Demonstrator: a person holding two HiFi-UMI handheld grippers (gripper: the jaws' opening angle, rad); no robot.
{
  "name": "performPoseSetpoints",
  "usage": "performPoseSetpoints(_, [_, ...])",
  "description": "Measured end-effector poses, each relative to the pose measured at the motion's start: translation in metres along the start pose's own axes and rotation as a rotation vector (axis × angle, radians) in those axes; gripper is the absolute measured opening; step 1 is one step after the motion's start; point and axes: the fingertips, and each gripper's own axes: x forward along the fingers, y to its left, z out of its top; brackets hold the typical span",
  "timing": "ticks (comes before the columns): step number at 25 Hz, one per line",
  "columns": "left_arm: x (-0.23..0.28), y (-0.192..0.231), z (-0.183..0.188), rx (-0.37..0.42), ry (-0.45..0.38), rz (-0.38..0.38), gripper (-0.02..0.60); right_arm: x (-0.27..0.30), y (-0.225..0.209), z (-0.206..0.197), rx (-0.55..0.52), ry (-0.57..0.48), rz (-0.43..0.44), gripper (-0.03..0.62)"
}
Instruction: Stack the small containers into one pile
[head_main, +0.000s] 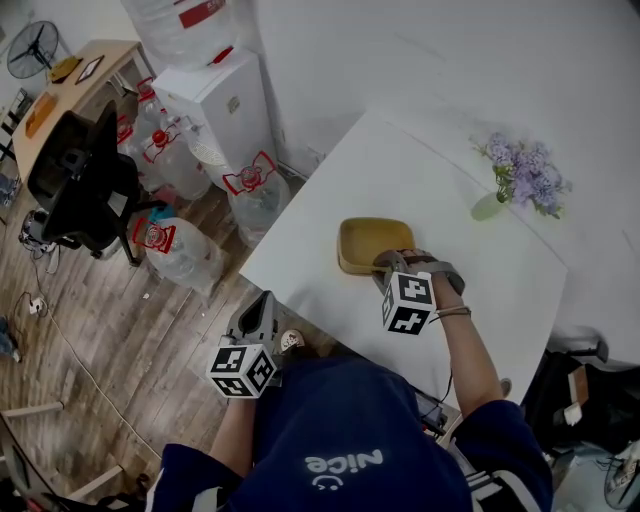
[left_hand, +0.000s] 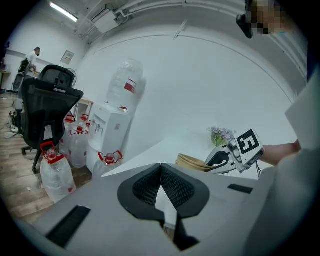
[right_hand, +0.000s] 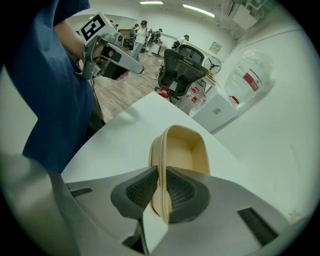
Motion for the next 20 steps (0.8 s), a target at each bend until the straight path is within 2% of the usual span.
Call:
performPoseSetpoints(6, [-0.004, 0.004, 0.006, 0.009, -0.007, -0.011, 0.02, -0.009, -0.004, 0.01, 0.049, -0.031, -0.01, 0.067])
performPoseSetpoints(7, [-0.005, 0.004, 0.006, 0.011, -0.008, -0.015, 0.02, -0.01, -0.004, 0.011, 0.059, -0.033, -0.013, 0.082])
performPoseSetpoints(9, [-0.005, 0.004, 0.007, 0.017, -0.008, -0.027, 0.02, -0.012, -0.004, 0.012, 0.086, -0.038, -0.017, 0.157])
performPoseSetpoints(10, [-0.005, 0.004, 0.008, 0.02, -0.007, -0.034, 0.02, -0.013, -0.004, 0.012, 0.096, -0.038, -0.027, 0.163])
performPoseSetpoints(13, [-0.004, 0.005, 0.01, 0.024, -0.003, -0.06, 0.02, -0.014, -0.008, 0.01, 0.106, -0.01, -0.097, 0.161])
performPoseSetpoints(15, [-0.004, 0.006, 0.009, 0.028, 0.005, -0.077, 0.02, -0.012, -0.008, 0.01, 0.124, -0.011, -0.131, 0.124])
performPoseSetpoints(17, [-0.003, 0.007, 0.008, 0.032, 0.016, -0.094, 0.02, -0.008, -0.005, 0.01, 0.139, -0.013, -0.148, 0.09])
performPoseSetpoints(20, [-0.002, 0.007, 0.008, 0.039, 0.027, -0.117, 0.02, 0.001, 0.001, 0.007, 0.132, 0.019, -0.157, 0.081])
